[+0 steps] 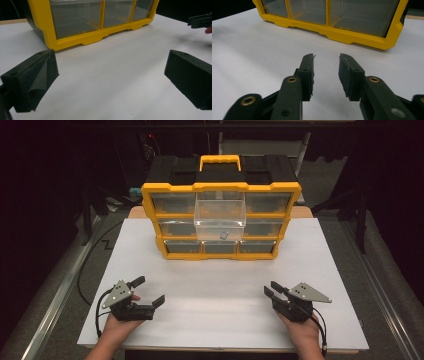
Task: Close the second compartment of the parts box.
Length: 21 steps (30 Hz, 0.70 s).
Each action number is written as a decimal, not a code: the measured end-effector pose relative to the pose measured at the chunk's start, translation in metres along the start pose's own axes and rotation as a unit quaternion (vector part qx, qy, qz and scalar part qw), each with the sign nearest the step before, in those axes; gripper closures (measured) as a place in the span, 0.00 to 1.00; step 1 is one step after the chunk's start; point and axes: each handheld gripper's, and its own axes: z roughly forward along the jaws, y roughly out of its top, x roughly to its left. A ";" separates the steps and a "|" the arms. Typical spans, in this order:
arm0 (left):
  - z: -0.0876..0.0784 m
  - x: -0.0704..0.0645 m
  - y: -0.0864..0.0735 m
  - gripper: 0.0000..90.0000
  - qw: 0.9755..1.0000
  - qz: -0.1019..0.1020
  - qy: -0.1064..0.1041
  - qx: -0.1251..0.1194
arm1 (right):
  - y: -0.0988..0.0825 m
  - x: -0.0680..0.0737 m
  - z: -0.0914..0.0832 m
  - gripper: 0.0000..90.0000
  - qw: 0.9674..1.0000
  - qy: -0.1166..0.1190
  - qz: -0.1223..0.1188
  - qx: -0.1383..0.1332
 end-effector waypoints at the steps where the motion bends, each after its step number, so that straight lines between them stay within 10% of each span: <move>1: 0.000 0.000 0.000 0.00 1.000 0.002 -0.002 0.000 | 0.000 0.000 0.000 0.78 1.000 -0.001 -0.001 0.001; 10: 0.000 0.000 0.000 0.00 1.000 0.000 -0.002 -0.004 | 0.002 0.003 -0.003 1.00 1.000 -0.013 -0.003 -0.005; 21: 0.001 -0.002 0.000 0.00 1.000 0.003 -0.007 -0.001 | 0.013 0.007 -0.006 1.00 0.999 -0.028 -0.011 -0.021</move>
